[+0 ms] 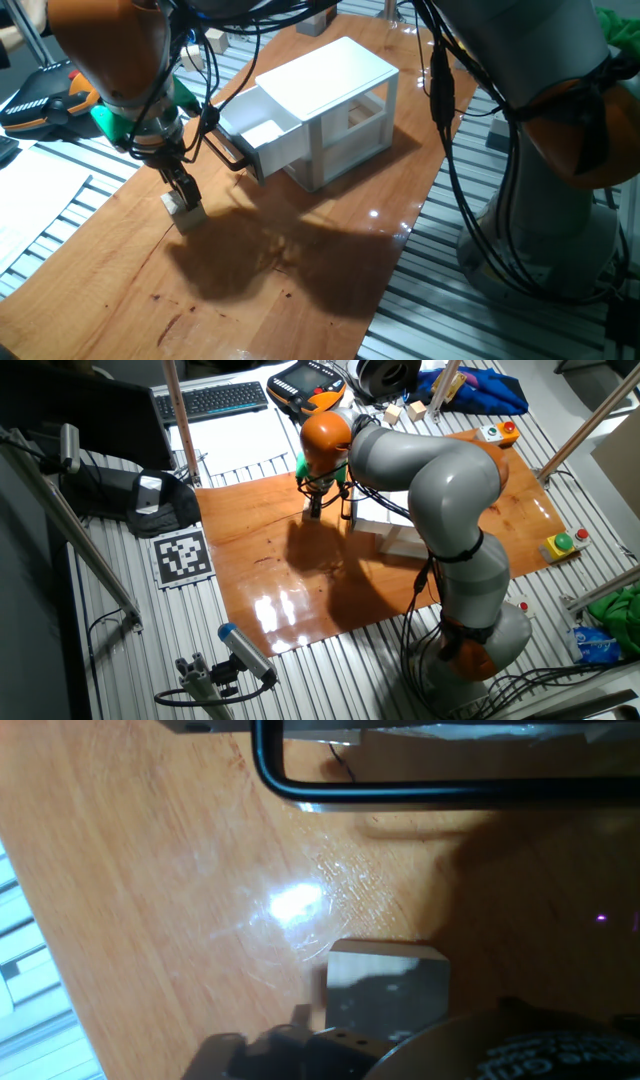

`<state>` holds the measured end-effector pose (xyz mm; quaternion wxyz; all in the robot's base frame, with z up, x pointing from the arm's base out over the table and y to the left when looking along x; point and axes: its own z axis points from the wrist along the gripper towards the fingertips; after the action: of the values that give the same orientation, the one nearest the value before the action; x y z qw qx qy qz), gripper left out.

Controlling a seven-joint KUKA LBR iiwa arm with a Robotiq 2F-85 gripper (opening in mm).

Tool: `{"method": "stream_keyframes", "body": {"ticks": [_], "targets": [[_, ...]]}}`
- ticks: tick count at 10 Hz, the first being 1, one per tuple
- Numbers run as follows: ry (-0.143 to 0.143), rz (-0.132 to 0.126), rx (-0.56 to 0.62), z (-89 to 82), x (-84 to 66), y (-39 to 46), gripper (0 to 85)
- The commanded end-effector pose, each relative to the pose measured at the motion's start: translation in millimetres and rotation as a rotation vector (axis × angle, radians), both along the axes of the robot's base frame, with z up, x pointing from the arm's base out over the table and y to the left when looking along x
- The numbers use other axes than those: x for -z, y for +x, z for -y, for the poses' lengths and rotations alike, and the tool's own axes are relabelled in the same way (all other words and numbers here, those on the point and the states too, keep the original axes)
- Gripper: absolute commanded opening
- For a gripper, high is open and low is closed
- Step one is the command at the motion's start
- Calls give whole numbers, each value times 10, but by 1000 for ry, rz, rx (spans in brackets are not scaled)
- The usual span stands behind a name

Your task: Put things in the drawer

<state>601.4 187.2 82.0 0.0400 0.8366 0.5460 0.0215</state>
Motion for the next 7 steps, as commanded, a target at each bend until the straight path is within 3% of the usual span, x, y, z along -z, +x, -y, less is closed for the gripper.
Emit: {"method": "stream_keyframes", "body": {"ticks": [1,5,7], "targets": [[-2,5,-1,3,22,-5,850],[-1,-4,-7,24,57,-19,850],[1,8,-13,31,72,-28,850]]}}
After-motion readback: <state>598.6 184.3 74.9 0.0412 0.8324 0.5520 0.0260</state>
